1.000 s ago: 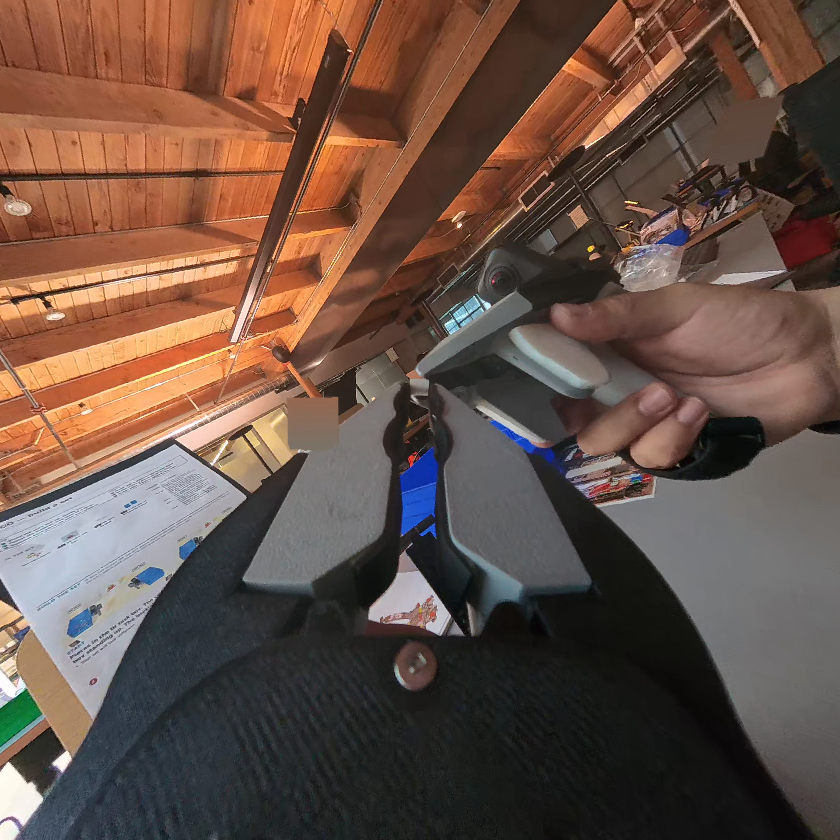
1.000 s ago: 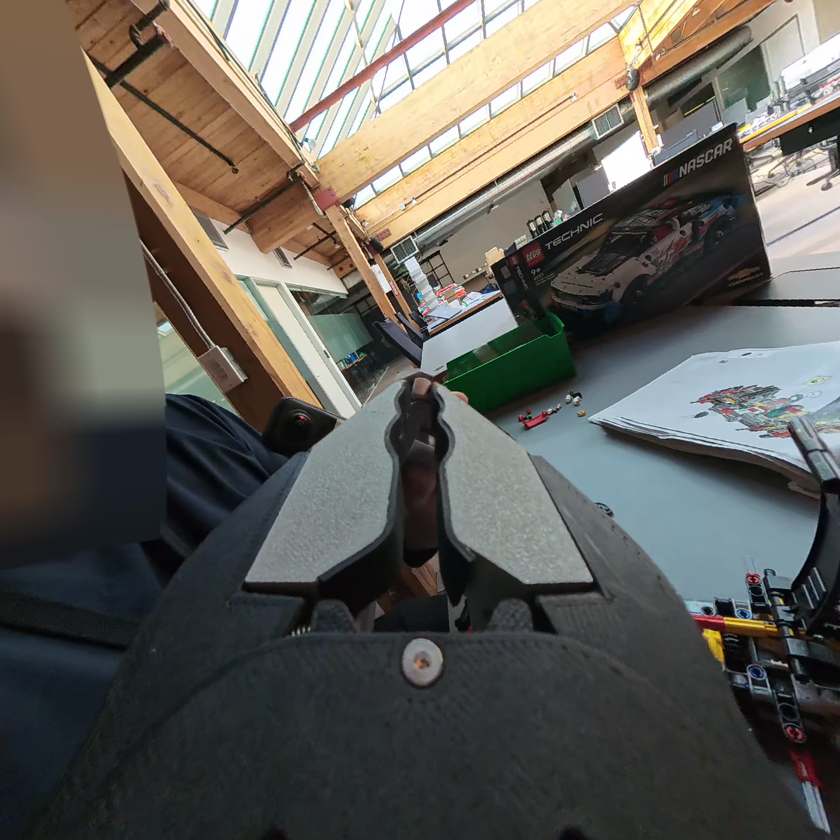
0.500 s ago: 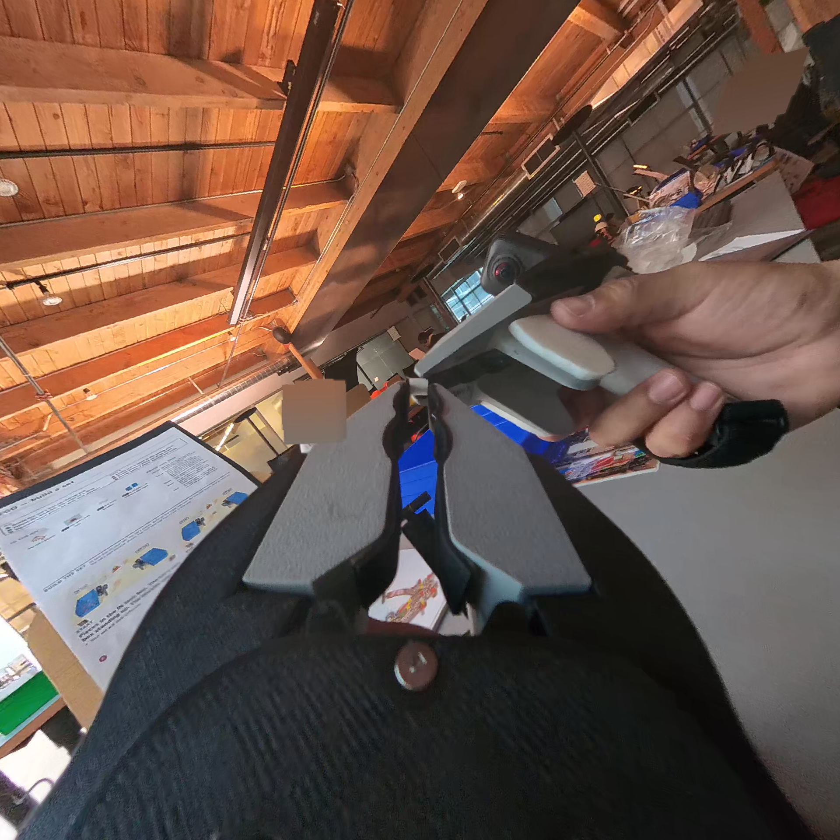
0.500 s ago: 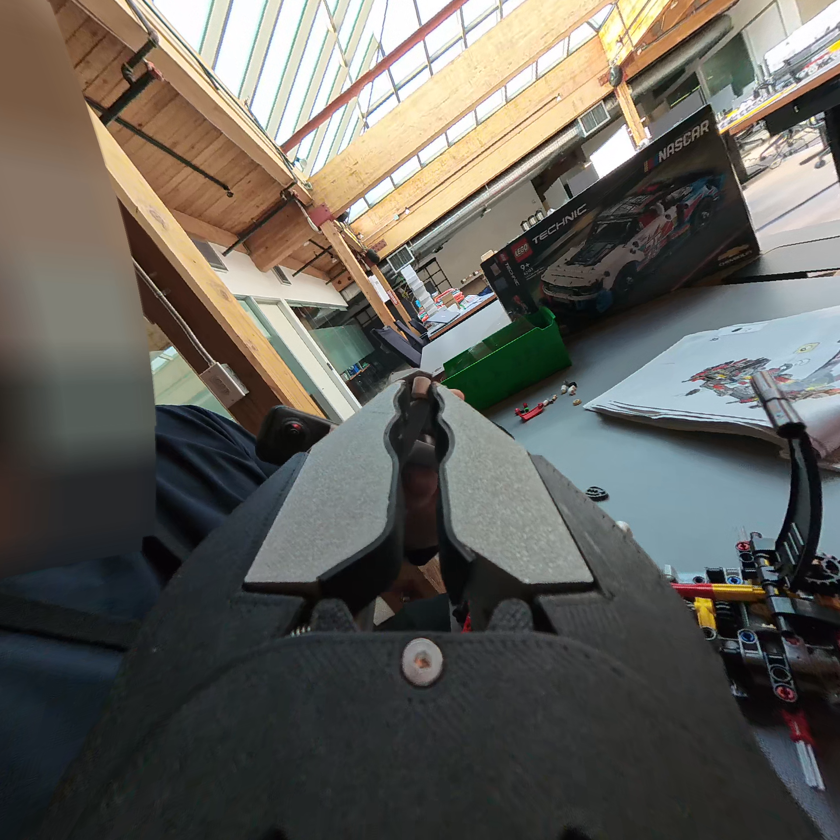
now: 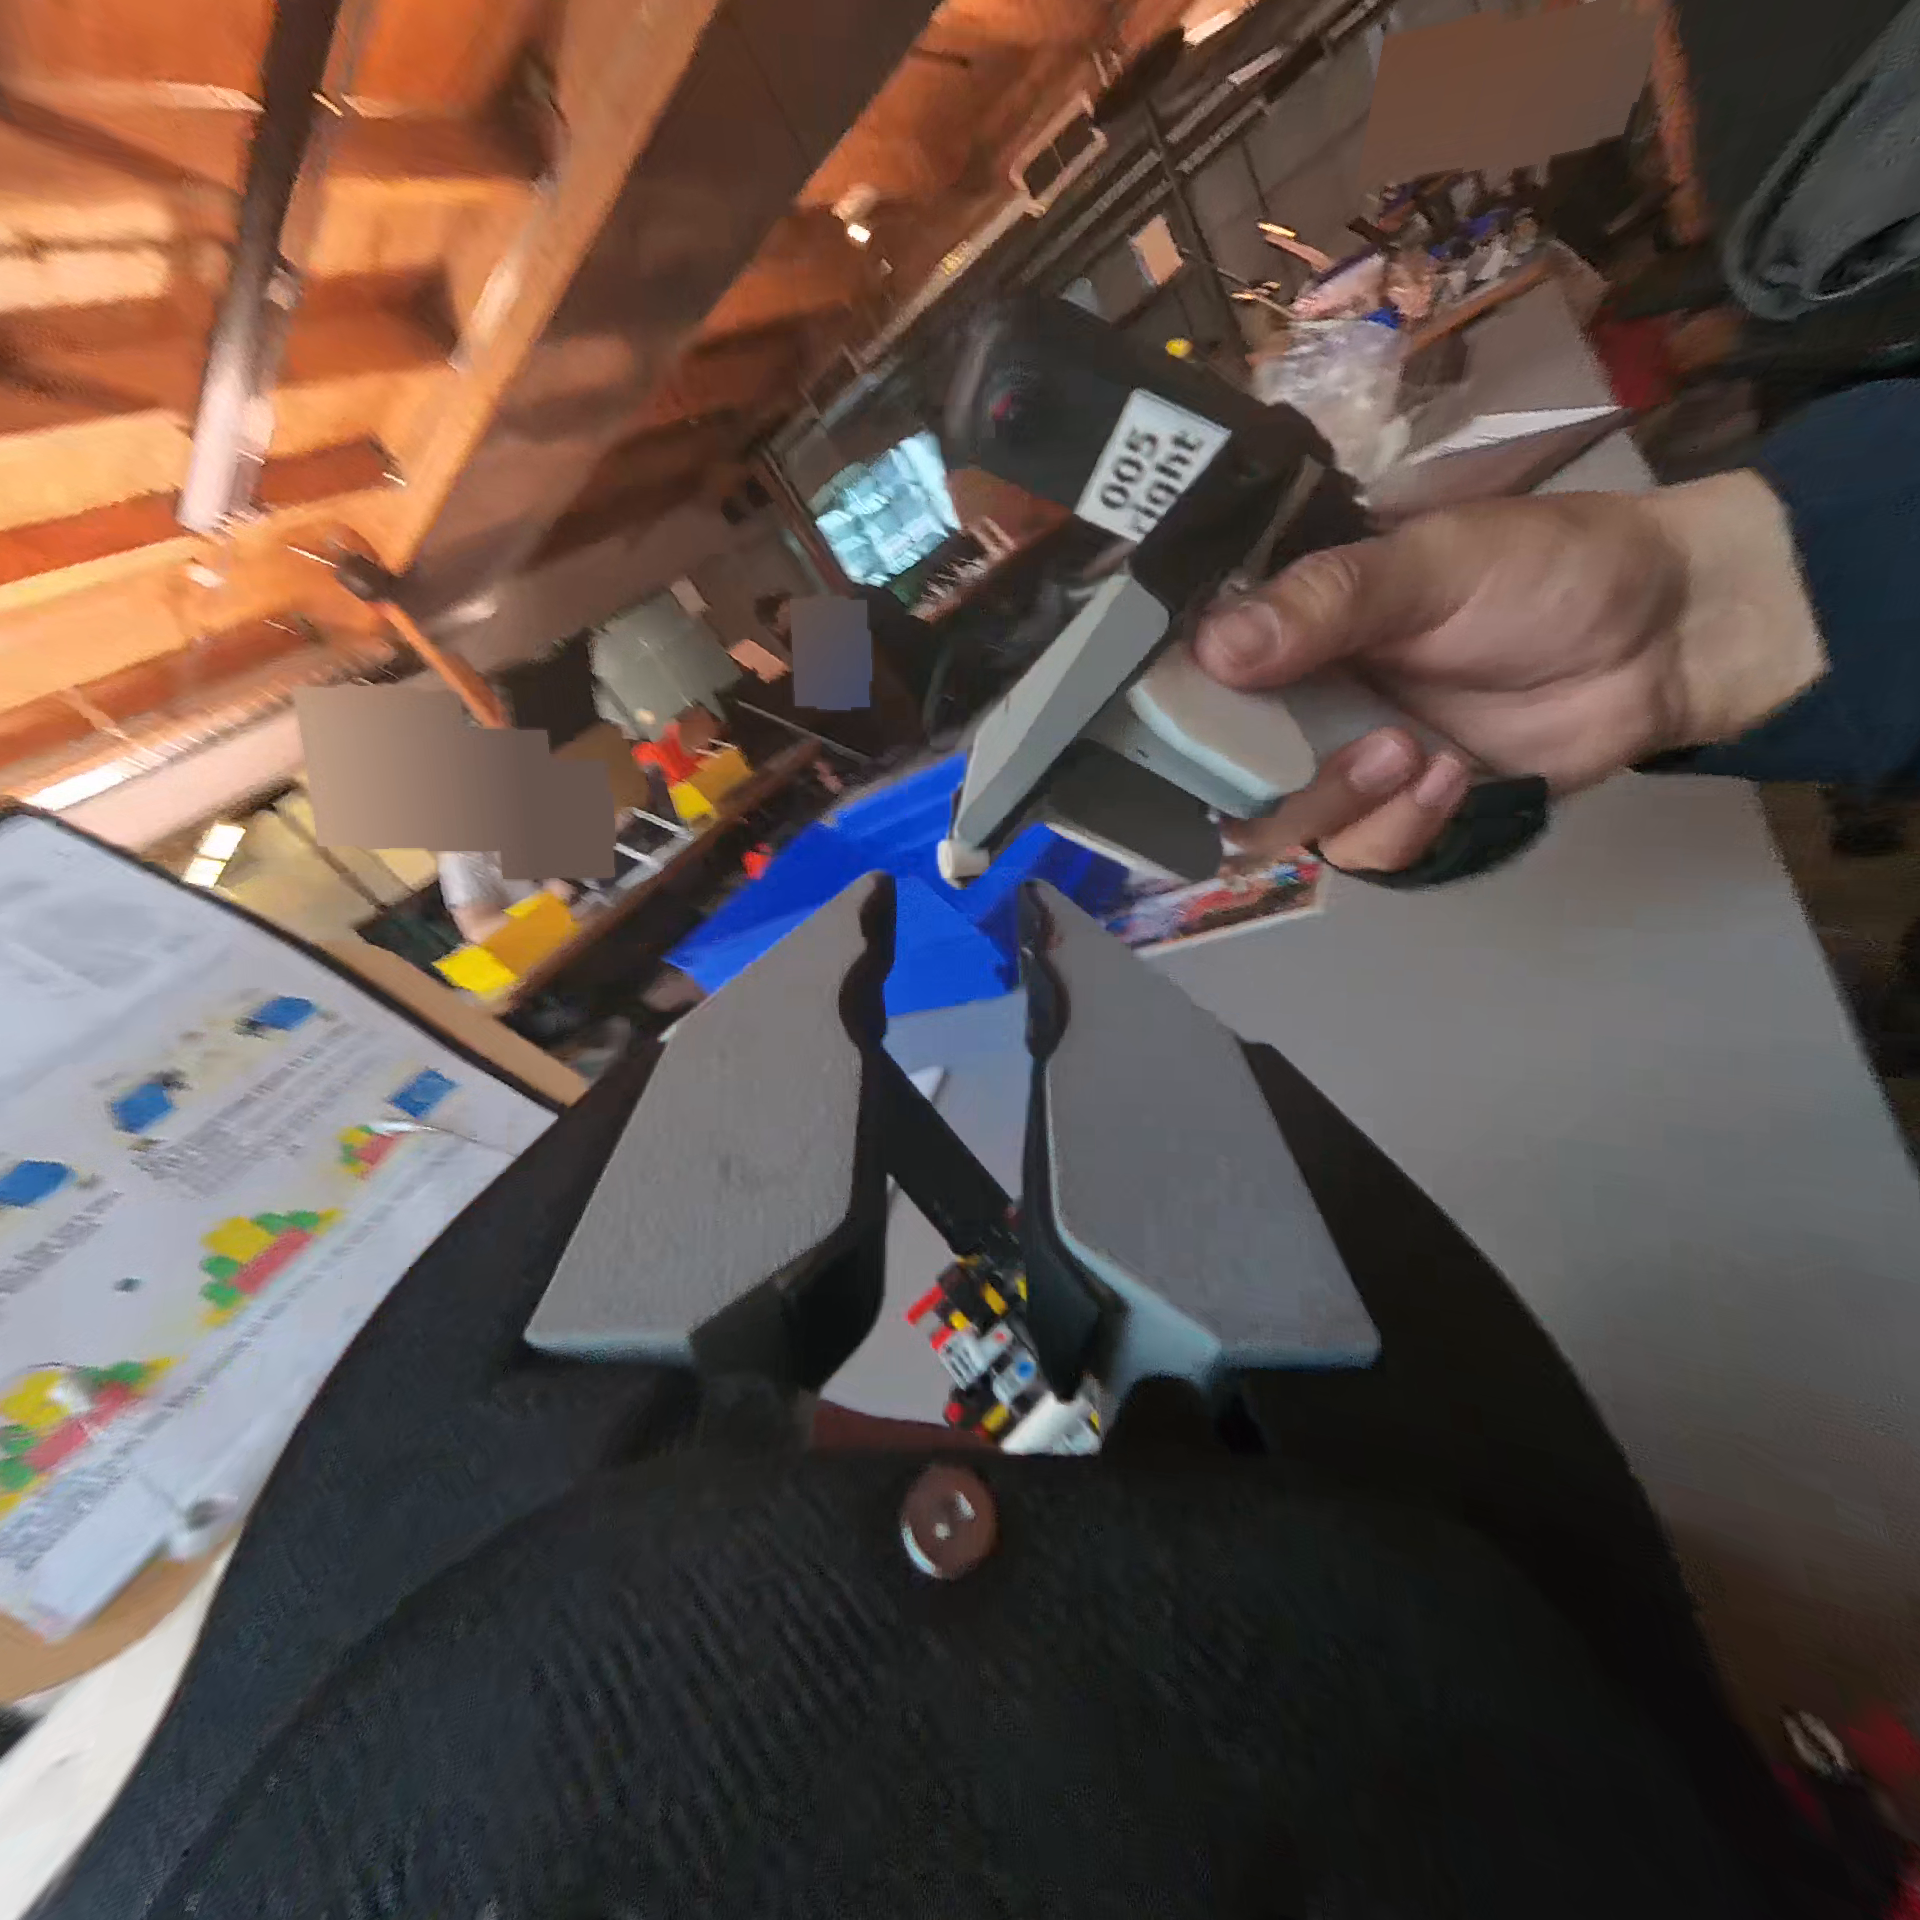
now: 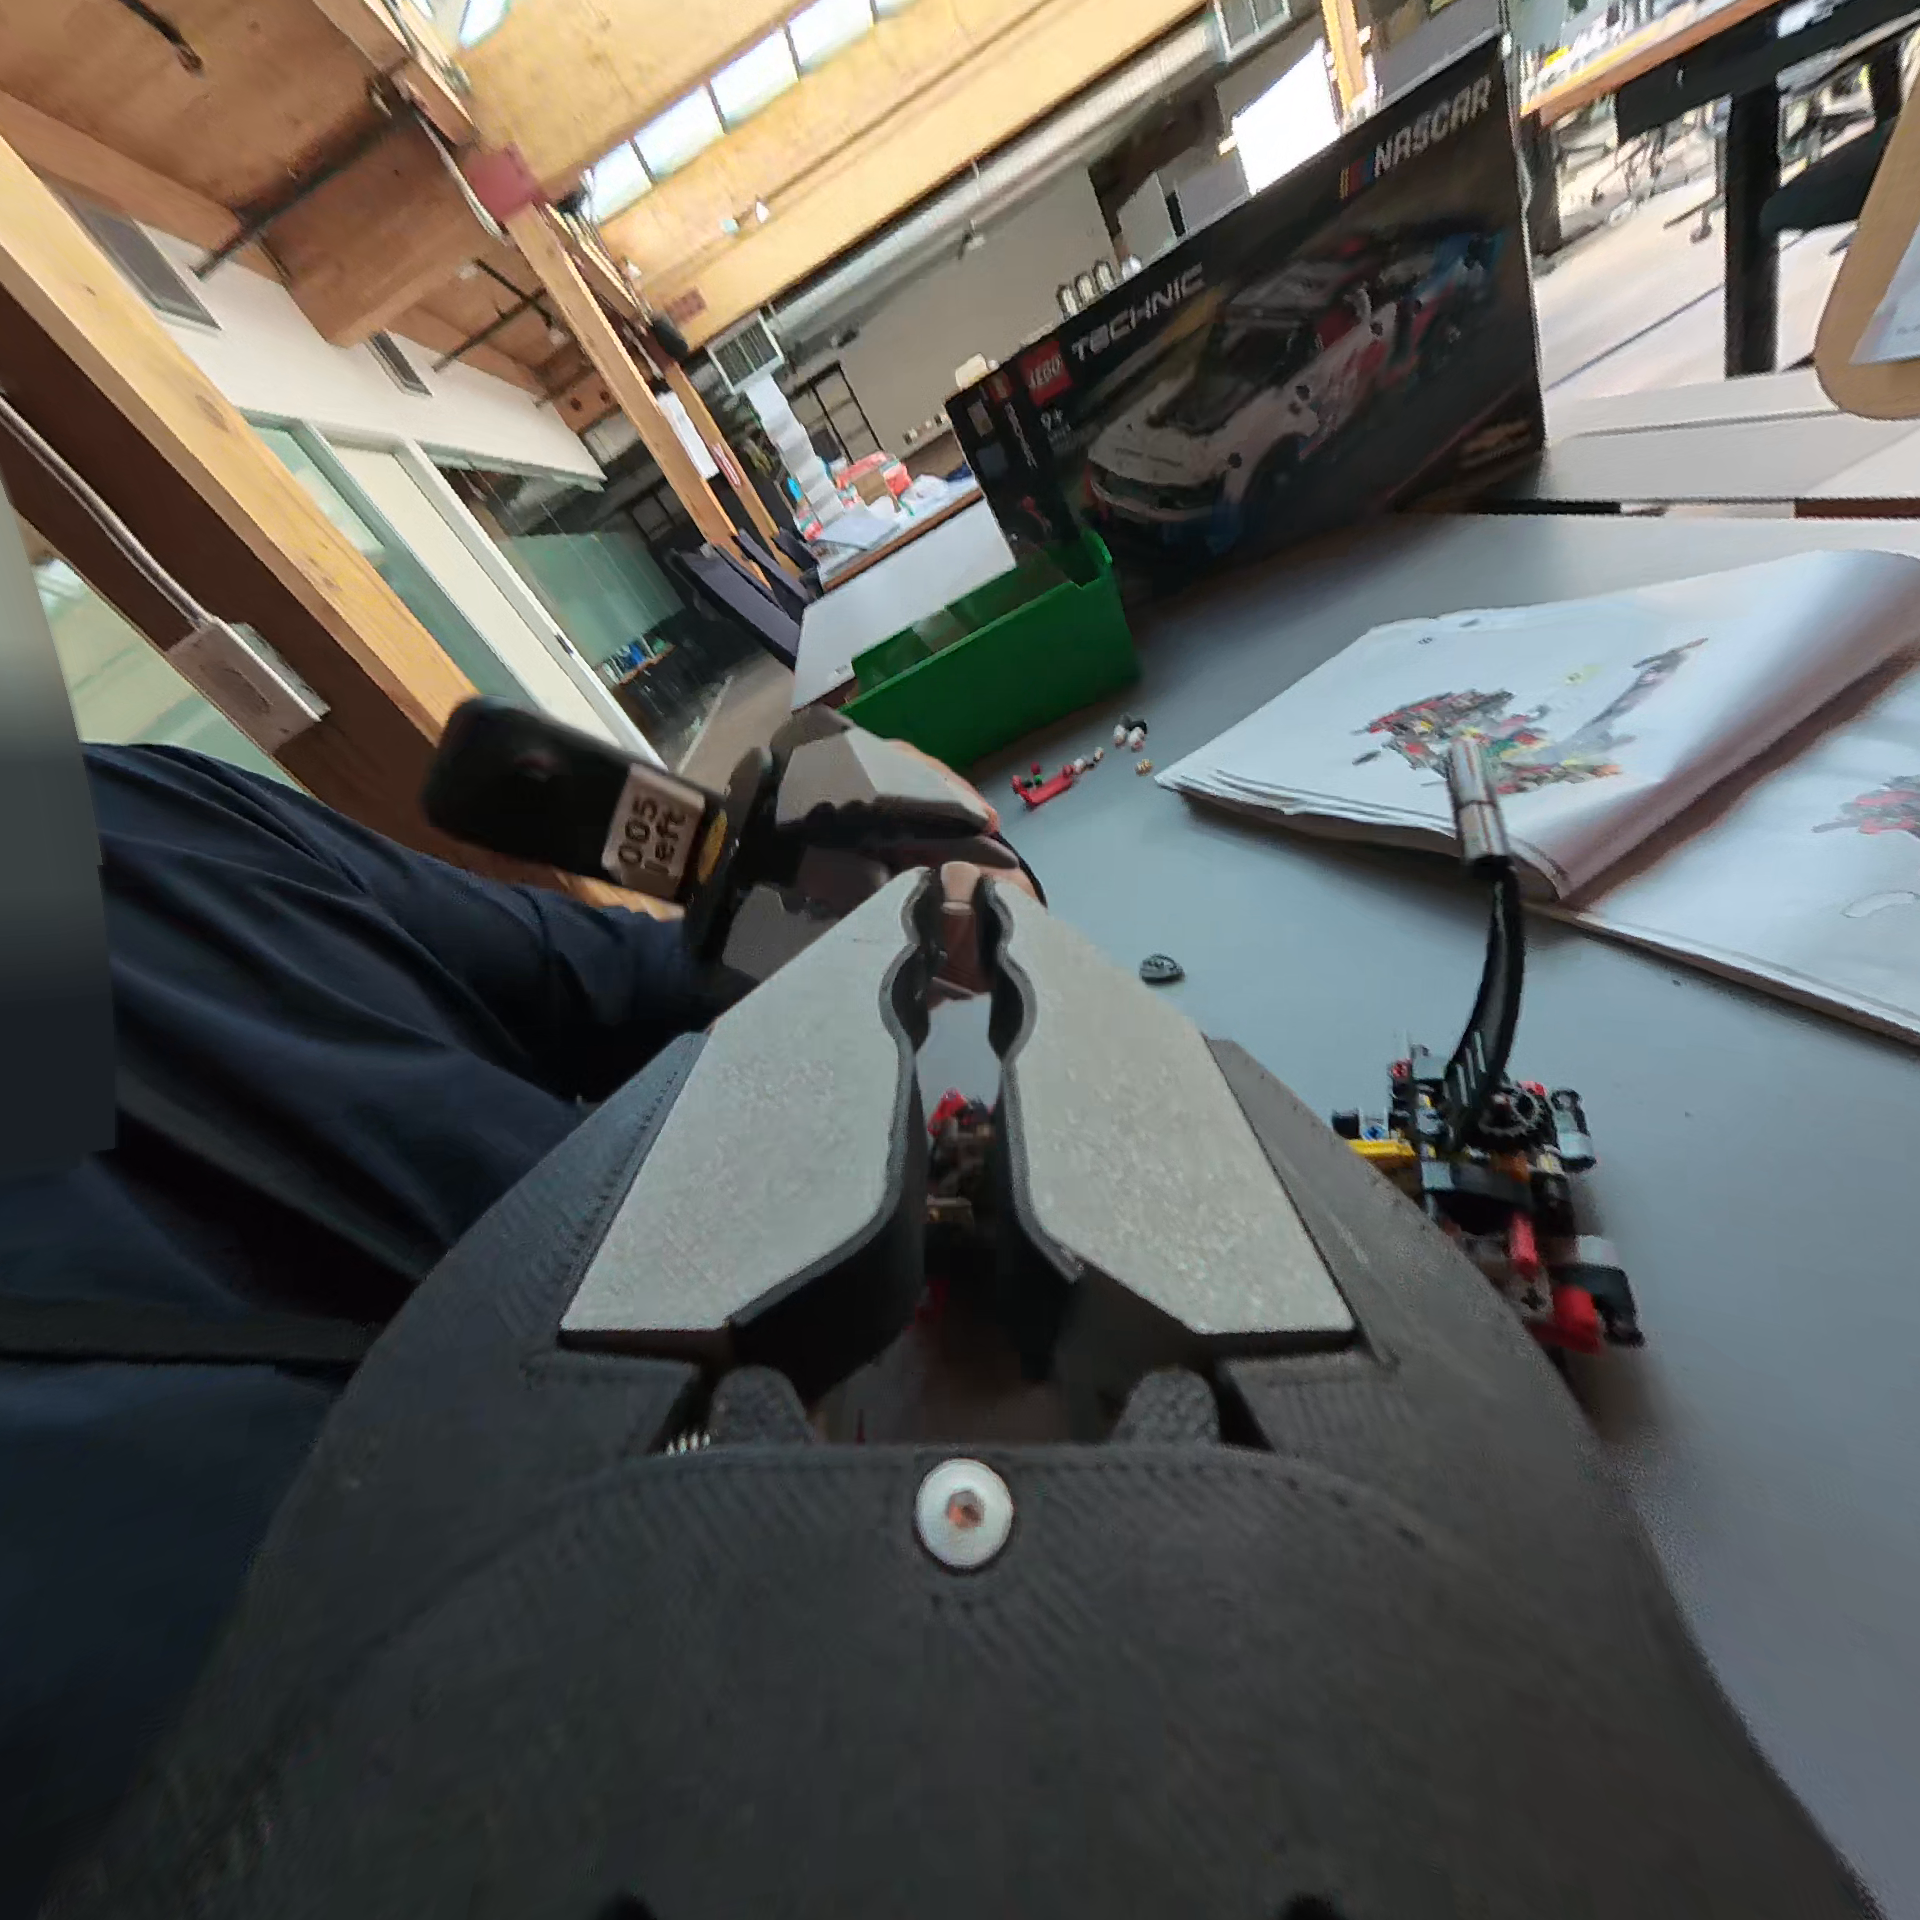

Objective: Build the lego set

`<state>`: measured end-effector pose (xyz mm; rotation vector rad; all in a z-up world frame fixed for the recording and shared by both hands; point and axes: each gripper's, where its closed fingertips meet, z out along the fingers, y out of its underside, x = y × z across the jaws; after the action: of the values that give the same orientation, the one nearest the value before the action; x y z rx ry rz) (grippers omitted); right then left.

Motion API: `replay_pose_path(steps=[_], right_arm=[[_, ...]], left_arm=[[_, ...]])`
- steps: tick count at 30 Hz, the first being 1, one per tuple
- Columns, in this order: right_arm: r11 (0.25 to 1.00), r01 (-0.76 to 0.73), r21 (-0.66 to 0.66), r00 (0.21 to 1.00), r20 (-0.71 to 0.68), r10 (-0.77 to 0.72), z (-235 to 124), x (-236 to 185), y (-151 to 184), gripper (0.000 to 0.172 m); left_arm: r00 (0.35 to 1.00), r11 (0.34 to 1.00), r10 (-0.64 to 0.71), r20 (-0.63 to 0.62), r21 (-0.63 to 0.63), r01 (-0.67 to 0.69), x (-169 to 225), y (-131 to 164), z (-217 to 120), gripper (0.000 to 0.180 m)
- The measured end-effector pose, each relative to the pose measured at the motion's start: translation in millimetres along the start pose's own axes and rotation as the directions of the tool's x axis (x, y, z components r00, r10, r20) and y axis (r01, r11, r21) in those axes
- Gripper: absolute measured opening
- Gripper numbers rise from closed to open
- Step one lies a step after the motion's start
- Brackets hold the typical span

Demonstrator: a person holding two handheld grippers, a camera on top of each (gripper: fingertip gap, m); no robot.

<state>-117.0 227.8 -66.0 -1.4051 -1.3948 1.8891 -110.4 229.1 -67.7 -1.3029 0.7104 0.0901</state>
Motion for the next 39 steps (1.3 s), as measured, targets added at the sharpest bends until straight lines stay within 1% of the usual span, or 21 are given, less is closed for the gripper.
replay_pose_path(steps=[2, 3, 6, 8, 11, 12, 15, 18, 21, 27, 31, 36, 39], right_arm=[[0.997, -0.017, -0.081, 1.0, -0.012, 0.016, -4, 7, 10, 0.004], [0.992, -0.028, -0.126, 1.0, -0.004, 0.027, -5, 7, 17, 0.004], [0.973, -0.055, -0.226, 0.998, 0.025, 0.062, -5, 6, 32, 0.004], [0.964, -0.092, -0.249, 0.993, 0.048, 0.107, -3, 4, 37, 0.004], [0.956, -0.159, -0.247, 0.978, 0.096, 0.188, -2, 1, 40, 0.004], [0.951, -0.178, -0.252, 0.971, 0.111, 0.211, -1, 0, 42, 0.003], [0.943, -0.204, -0.262, 0.964, 0.112, 0.24, 0, 2, 47, 0.003], [0.938, -0.228, -0.26, 0.957, 0.118, 0.266, 0, 3, 48, 0.003], [0.936, -0.25, -0.249, 0.951, 0.119, 0.286, 1, 5, 49, 0.004], [0.943, -0.287, -0.168, 0.943, 0.122, 0.309, 0, 9, 42, 0.004], [0.952, -0.273, -0.135, 0.952, 0.106, 0.288, -1, 11, 41, 0.004], [0.962, -0.245, -0.122, 0.964, 0.081, 0.255, -2, 13, 41, 0.004], [0.969, -0.222, -0.111, 0.971, 0.062, 0.23, -2, 13, 40, 0.004]], left_arm=[[0.985, 0.997, -0.064, -0.161, -0.046, 0.057, 10, 9, -4, 0.019], [0.975, 0.995, -0.077, -0.207, -0.079, 0.062, 11, 15, -5, 0.02], [0.952, 0.992, -0.039, -0.304, -0.123, 0.001, 14, 22, -6, 0.021], [0.923, 0.993, -0.01, -0.385, -0.114, -0.037, 24, 20, -8, 0.019], [0.896, 0.986, 0.036, -0.443, -0.13, -0.104, 31, 24, -8, 0.018], [0.897, 0.983, 0.051, -0.44, -0.137, -0.124, 31, 26, -7, 0.018], [0.881, 0.981, 0.07, -0.469, -0.126, -0.145, 38, 27, -7, 0.013], [0.881, 0.978, 0.093, -0.463, -0.123, -0.168, 38, 31, -5, 0.007], [0.882, 0.98, 0.088, -0.464, -0.12, -0.161, 37, 32, -5, 0.006], [0.929, 0.987, 0.085, -0.36, -0.1, -0.129, 31, 32, -1, 0.005], [0.954, 0.992, 0.048, -0.297, -0.101, -0.081, 30, 34, 2, 0.005], [0.968, 0.994, -0.011, -0.251, -0.111, -0.018, 30, 35, 3, 0.004], [0.97, 0.992, -0.09, -0.226, -0.11, 0.067, 29, 34, 4, 0.005]])
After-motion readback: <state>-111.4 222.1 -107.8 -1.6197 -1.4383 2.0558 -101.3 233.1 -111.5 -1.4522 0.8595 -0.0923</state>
